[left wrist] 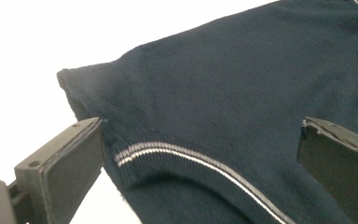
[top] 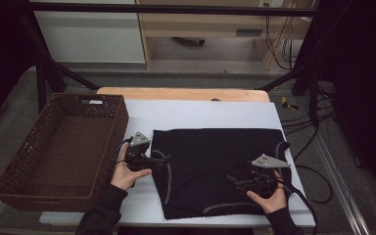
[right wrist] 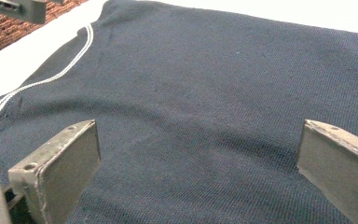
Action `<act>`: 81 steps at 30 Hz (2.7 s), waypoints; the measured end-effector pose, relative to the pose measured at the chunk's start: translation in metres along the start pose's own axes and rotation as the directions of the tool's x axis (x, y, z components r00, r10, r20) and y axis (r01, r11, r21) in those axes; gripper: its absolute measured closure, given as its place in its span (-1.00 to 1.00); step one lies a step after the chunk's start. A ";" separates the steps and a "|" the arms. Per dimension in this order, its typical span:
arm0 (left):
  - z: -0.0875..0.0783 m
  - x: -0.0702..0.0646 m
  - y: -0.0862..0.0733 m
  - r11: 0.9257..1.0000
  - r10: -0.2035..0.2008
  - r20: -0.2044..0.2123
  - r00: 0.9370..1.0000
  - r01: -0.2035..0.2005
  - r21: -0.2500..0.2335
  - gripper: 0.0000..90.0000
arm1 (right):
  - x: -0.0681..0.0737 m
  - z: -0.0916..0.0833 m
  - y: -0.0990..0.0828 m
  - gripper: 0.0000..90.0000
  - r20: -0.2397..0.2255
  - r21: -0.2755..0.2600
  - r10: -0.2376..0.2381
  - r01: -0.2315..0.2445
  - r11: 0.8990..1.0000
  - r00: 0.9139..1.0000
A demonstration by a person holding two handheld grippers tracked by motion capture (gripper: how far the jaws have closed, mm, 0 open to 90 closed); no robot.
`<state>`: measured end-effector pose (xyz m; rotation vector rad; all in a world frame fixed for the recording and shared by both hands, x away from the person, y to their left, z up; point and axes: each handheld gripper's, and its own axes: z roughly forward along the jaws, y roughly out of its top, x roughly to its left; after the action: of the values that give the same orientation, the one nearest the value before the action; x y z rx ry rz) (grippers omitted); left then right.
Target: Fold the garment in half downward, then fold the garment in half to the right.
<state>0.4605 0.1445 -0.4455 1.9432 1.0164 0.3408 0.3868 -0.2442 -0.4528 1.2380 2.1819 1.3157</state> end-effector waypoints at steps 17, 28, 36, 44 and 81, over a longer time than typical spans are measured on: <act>0.021 0.012 0.016 0.999 -0.044 -0.073 0.996 0.044 -0.010 -0.88 | 0.001 0.000 0.000 -0.98 0.000 -0.005 0.006 -0.006 1.000 1.000; 0.039 0.033 0.012 0.997 -0.066 -0.131 0.989 0.061 -0.039 -0.49 | 0.001 0.001 -0.001 -0.98 -0.002 0.005 0.000 0.000 1.000 1.000; 0.050 0.048 0.005 0.994 -0.105 -0.155 0.982 0.106 -0.004 -0.29 | 0.002 0.001 -0.001 -0.98 -0.007 0.008 0.003 -0.003 1.000 1.000; 0.057 0.050 0.002 0.995 -0.092 -0.165 0.982 0.097 0.025 -0.02 | 0.002 0.001 -0.001 -0.98 -0.009 0.010 0.001 -0.001 1.000 1.000; 0.065 0.048 0.009 0.997 0.005 -0.146 0.989 0.007 0.078 0.78 | 0.063 0.031 0.008 -0.98 -0.046 0.027 -0.048 0.050 0.998 0.998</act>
<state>0.5334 0.1408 -0.4826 2.0110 1.1400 0.4543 0.3739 -0.1750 -0.4520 1.1681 2.2547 1.3104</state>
